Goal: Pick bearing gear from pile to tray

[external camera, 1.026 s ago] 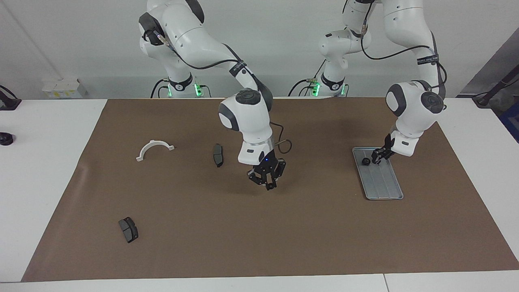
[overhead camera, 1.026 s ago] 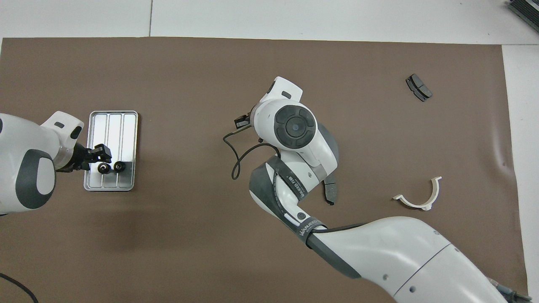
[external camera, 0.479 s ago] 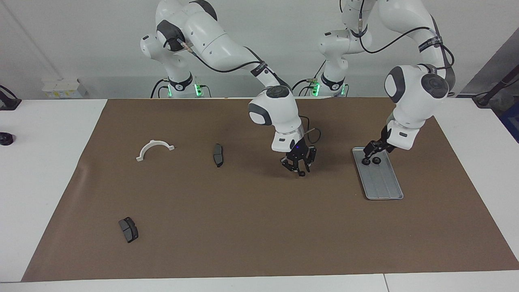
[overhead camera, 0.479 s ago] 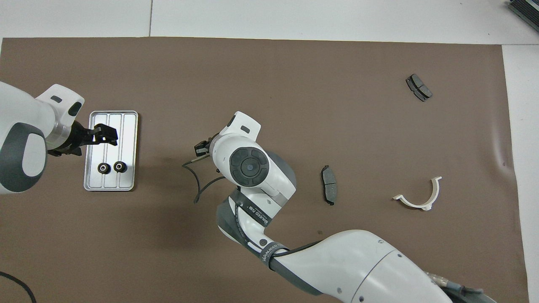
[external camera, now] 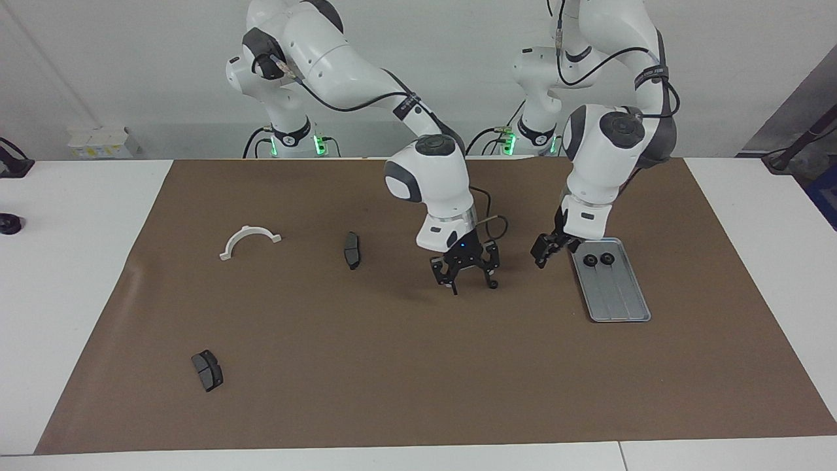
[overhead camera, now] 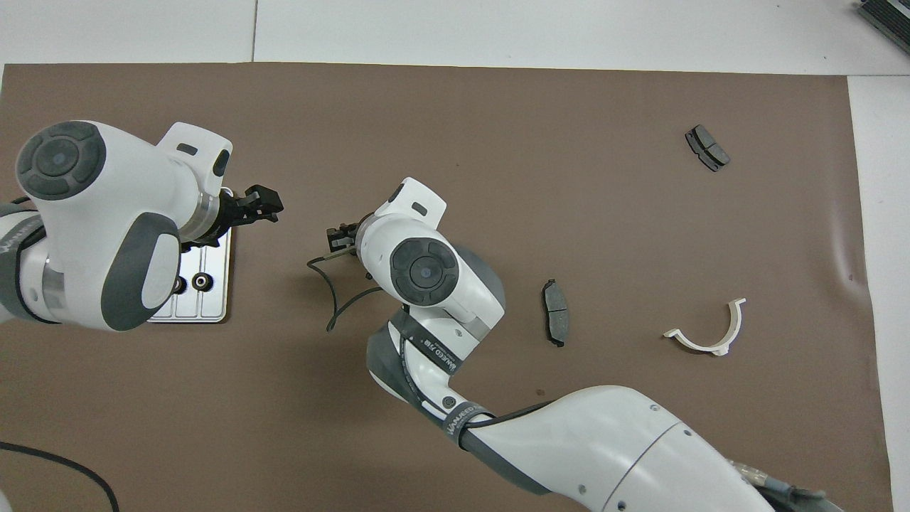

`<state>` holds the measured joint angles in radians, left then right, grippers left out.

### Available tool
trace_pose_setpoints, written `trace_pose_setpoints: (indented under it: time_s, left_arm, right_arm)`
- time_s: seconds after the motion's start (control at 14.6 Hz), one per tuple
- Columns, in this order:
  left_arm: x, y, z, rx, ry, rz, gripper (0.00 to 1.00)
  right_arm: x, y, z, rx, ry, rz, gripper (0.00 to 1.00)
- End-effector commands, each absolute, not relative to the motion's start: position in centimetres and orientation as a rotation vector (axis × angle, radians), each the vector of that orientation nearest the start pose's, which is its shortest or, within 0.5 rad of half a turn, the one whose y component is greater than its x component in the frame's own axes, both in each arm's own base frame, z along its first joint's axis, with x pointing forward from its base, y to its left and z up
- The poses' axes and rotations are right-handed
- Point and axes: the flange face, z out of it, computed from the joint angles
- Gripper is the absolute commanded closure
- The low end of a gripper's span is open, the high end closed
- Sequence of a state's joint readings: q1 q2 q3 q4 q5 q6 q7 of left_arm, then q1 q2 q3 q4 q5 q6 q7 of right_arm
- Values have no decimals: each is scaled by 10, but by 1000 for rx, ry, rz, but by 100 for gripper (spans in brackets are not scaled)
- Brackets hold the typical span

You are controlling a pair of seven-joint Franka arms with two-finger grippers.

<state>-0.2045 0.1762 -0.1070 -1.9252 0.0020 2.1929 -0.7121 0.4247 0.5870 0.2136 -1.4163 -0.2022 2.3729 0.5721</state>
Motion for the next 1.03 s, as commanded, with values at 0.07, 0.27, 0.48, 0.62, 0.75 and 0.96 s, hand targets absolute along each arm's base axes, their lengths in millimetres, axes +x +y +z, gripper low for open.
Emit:
trace_pose_setpoints:
  time_s: [0.07, 0.27, 0.48, 0.62, 0.75, 0.96]
  left_arm:
    - [572, -250, 348, -3054, -734, -168, 5]
    - [560, -277, 323, -3059, -766, -169, 28]
    - [545, -287, 304, -3067, -731, -156, 44]
    - [545, -284, 302, -3069, -726, -171, 49]
    - [548, -280, 302, -3061, -694, -199, 50]
    - [549, -280, 295, -3059, -693, -195, 52]
  right_arm:
    - [636, 320, 483, -2970, -187, -397, 19]
    - [637, 240, 532, -3018, -99, -304, 5]
    - [621, 167, 577, -3075, 58, -247, 0]
    - [605, 140, 588, -3109, 118, -169, 0]
    - [589, 129, 593, -3126, 146, -124, 0]
    - [587, 114, 590, -3135, 182, -88, 0]
